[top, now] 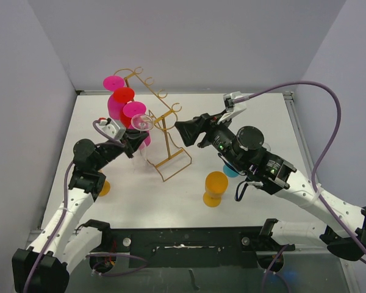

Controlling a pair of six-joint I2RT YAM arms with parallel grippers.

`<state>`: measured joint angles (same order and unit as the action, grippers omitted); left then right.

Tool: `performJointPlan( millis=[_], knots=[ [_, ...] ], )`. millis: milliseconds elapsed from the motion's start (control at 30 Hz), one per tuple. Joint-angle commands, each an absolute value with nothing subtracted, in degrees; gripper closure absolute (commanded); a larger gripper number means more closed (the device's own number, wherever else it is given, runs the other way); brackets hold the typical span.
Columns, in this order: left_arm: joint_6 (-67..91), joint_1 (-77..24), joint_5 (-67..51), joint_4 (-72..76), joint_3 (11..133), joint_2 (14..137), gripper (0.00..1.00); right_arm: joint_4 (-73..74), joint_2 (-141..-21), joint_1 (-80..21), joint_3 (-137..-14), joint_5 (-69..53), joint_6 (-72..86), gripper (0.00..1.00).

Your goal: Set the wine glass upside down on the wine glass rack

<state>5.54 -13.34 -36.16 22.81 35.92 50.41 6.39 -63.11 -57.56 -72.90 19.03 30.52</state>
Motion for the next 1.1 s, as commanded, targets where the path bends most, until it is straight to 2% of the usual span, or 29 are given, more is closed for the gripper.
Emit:
performJointPlan(
  millis=[0,633,1067],
  knots=[
    [7.1,-13.4,-38.3,30.6,35.5,50.7,1.00,2.9,-61.3,-57.0,-72.6,19.9,30.7,0.30],
    [11.0,-13.4,-38.6,35.2,34.5,56.1,1.00,3.3,-59.9,-56.4,-71.2,20.0,31.4,0.30],
    [12.8,-13.5,-36.8,35.4,33.6,56.7,0.79,3.9,-58.8,-56.3,-69.5,20.5,33.0,0.30]
  ],
)
